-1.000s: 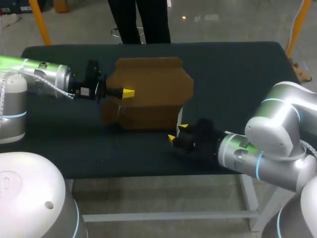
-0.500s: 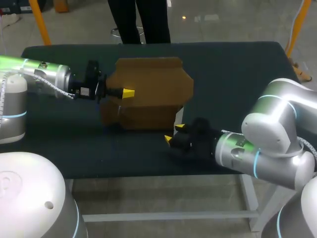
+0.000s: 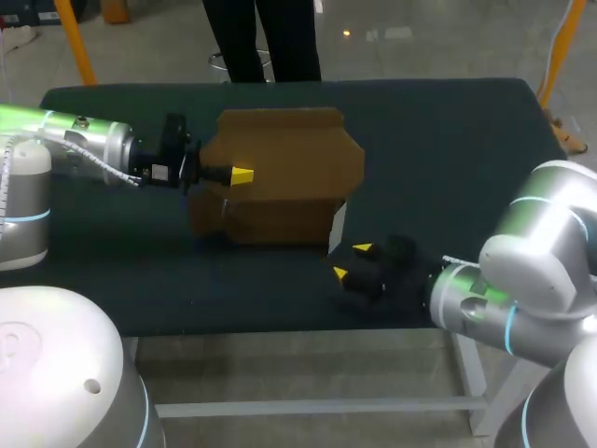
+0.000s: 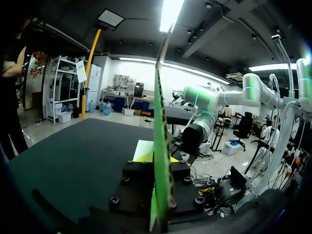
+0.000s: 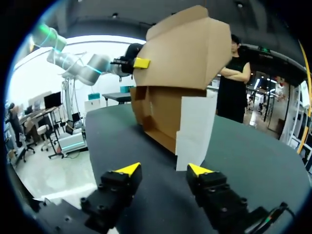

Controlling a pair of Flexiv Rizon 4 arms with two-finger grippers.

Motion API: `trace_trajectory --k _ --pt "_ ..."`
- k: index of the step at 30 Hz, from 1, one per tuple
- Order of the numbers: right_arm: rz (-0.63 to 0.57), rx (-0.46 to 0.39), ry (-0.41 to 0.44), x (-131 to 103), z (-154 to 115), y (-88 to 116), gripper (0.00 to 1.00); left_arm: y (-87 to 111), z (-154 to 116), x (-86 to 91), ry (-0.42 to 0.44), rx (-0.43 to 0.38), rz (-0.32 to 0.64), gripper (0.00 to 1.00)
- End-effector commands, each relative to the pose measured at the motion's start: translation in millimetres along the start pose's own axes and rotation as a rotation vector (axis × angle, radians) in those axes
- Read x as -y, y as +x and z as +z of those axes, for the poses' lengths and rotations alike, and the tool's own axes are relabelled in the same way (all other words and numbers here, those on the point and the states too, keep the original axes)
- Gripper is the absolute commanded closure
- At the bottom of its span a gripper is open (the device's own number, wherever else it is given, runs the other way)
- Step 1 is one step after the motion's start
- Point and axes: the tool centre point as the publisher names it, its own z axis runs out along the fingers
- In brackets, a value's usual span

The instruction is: Assemble the packaging by folding the flat box into shape, placing the metal phone stand inside, and closing the box properly

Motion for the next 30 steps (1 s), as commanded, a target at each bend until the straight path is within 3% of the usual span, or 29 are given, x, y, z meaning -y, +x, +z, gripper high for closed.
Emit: trace_trajectory --k 1,11,21,30 --pt "-0.018 -0.029 -0.012 3 -17 -10 0.36 0.0 1 -2.2 0.0 0.0 0.0 1.0" --pt "-0.108 -0.084 -0.02 1 -31 -31 0.39 0.0 1 -2.2 0.0 0.0 0.0 1.0" --pt "-0.164 -0.131 -0.022 -2 -14 -55 0.41 0.0 1 -2.2 0.0 0.0 0.0 1.0" --pt "-0.186 -0.189 -0.025 -9 5 -64 0.41 0.0 1 -2.2 0.0 0.0 0.0 1.0"
